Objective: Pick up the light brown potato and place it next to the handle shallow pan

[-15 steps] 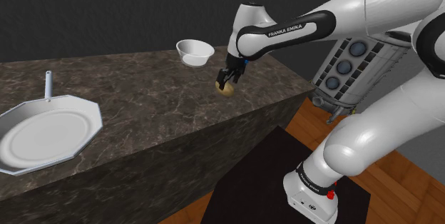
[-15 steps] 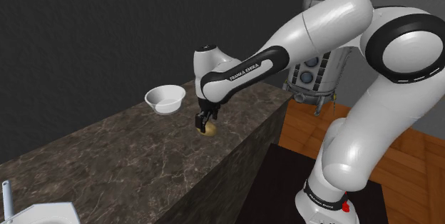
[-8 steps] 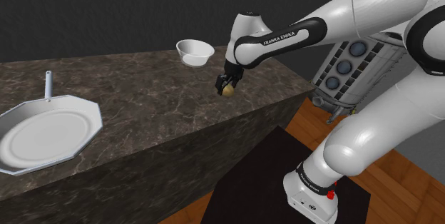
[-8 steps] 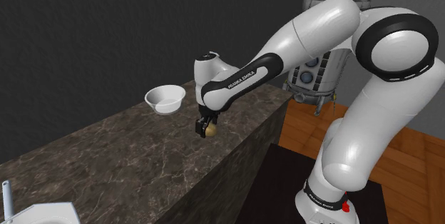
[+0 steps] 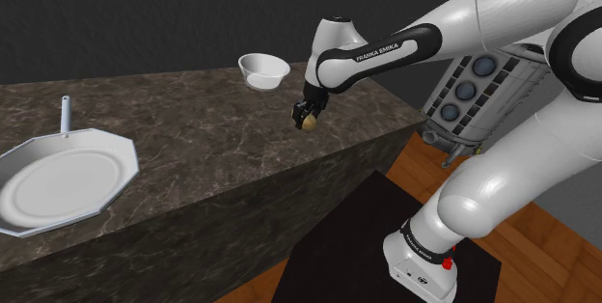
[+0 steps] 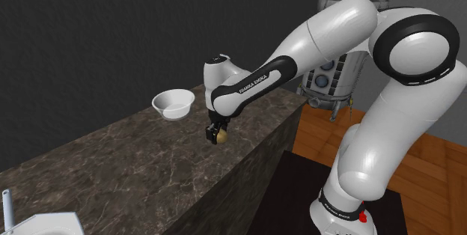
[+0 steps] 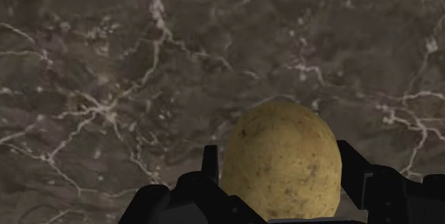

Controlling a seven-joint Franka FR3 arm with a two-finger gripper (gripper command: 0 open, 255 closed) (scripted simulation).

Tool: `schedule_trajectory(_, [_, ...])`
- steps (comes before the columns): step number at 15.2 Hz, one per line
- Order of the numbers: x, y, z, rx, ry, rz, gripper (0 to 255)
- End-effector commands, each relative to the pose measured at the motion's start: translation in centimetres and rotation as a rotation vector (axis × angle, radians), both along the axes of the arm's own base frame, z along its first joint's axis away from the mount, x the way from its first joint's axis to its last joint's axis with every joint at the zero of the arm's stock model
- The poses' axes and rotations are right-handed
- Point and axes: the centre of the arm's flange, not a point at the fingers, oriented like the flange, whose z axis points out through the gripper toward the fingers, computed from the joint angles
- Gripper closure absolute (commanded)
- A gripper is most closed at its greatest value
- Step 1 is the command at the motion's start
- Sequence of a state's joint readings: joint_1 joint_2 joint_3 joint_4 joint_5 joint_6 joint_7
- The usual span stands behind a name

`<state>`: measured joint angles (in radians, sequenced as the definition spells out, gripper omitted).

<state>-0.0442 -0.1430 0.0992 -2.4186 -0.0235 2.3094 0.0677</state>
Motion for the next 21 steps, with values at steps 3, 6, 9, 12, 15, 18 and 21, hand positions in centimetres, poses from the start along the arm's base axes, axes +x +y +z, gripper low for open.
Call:
schedule_trajectory(3, [0.0,0.0,0.0,0.0,0.001,0.0,255])
schedule_trajectory(6, [0.0,0.0,0.0,0.0,0.001,0.0,255])
schedule_trajectory(9, [0.0,0.0,0.5,0.0,0.001,0.0,255])
schedule_trajectory(12, [0.0,0.0,2.1,0.0,0.001,0.0,255])
schedule_trajectory(15, [0.0,0.0,3.7,0.0,0.001,0.0,255])
schedule_trajectory(18, [0.0,0.0,5.3,0.0,0.001,0.0,255])
schedule_trajectory(21, [0.0,0.0,6.8,0.0,0.001,0.0,255])
